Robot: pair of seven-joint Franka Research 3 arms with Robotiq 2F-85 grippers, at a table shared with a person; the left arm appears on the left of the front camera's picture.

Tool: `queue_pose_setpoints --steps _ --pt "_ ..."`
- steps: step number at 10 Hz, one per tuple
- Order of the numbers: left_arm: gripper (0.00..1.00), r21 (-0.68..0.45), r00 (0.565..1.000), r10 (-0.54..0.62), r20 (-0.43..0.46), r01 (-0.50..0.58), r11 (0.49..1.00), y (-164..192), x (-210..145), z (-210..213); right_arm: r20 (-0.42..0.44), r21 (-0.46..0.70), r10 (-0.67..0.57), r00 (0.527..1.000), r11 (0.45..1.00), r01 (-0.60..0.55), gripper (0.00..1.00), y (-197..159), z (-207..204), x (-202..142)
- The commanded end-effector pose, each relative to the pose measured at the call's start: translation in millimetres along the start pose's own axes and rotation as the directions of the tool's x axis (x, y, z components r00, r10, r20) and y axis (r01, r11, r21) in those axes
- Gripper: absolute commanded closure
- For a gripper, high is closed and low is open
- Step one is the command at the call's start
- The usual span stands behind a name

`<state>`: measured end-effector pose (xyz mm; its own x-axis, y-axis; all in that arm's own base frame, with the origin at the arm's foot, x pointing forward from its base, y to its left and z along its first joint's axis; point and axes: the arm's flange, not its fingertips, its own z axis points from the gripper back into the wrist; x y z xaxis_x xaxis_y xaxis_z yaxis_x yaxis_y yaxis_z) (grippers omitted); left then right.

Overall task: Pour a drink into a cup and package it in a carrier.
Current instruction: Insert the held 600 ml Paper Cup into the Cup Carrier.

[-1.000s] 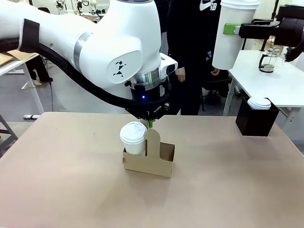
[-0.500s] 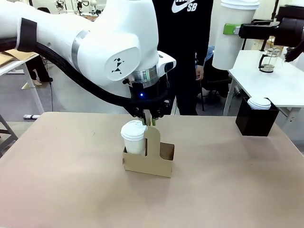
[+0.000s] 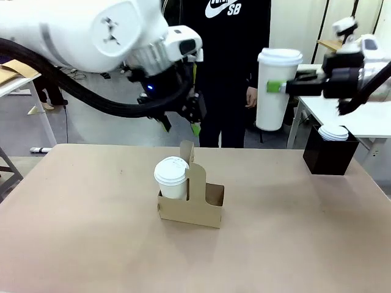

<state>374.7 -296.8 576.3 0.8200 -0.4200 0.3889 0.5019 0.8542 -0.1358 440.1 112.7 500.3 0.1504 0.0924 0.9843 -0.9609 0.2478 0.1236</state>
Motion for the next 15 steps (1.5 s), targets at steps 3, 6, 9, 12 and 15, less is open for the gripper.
queue_pose_setpoints --steps 3,6,9,12,15 --pt "0.00 -0.071 0.912 -0.374 0.168 0.390 0.918 102.3 -66.2 -1.6 0.006 0.095 0.078 0.997 0.992 -0.078 0.20 13.2 -41.9 -52.3" --pt "0.00 -0.070 0.916 -0.283 0.284 0.314 0.947 137.0 -83.2 -11.3 -0.017 0.129 0.002 1.000 0.992 0.000 0.20 17.0 -52.9 -57.5" --pt "0.00 -0.003 0.898 -0.403 0.179 0.410 0.912 130.8 -71.6 -3.5 -0.035 0.122 0.054 0.998 0.991 -0.050 0.20 16.5 -52.6 -68.3" --pt "0.00 -0.042 0.886 -0.398 0.237 0.419 0.907 188.4 -93.1 -27.4 0.076 0.202 0.078 0.994 0.975 -0.092 0.20 23.4 -71.3 -85.4" --pt "0.00 -0.036 0.815 -0.510 0.277 0.539 0.842 237.2 -115.6 -38.2 0.128 0.262 0.060 0.990 0.961 -0.092 0.20 34.1 -94.0 -105.7"
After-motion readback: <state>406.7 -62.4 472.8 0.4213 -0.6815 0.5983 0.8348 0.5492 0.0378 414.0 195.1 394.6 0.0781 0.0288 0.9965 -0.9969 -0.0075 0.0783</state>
